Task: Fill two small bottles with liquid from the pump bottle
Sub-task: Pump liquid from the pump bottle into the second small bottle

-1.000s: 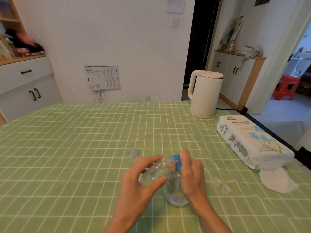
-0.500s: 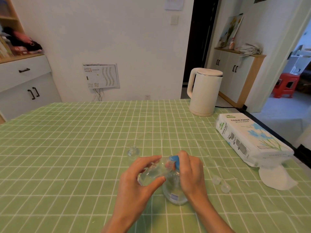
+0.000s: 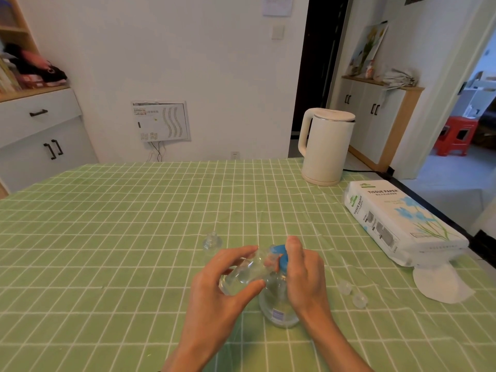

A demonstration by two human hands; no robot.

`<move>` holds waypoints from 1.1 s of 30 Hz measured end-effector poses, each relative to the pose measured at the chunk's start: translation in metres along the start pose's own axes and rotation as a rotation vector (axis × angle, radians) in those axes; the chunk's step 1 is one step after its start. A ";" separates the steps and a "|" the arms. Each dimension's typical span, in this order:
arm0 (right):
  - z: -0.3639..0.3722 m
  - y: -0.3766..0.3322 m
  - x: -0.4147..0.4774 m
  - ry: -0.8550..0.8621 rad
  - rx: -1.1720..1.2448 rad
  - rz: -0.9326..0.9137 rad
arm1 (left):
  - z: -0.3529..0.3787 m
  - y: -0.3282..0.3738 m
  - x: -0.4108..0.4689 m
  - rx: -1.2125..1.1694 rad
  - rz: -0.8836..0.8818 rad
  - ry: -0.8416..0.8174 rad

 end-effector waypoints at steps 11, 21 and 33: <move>0.001 0.002 -0.001 -0.002 0.000 -0.006 | 0.000 -0.003 -0.001 0.005 -0.007 -0.001; 0.001 0.001 -0.001 0.011 0.013 -0.004 | 0.000 -0.001 0.000 -0.003 0.006 0.005; 0.001 0.002 -0.002 0.010 0.014 -0.023 | 0.000 -0.004 -0.001 0.016 0.002 0.000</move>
Point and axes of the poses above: each hand's wrist, its own x-axis towards the middle knuckle, its own z-axis out of the palm, y = z × x, the point moved 4 cm from there along x, towards the middle knuckle, and after that the axes turned 7 degrees about -x, right-handed, at the moved point
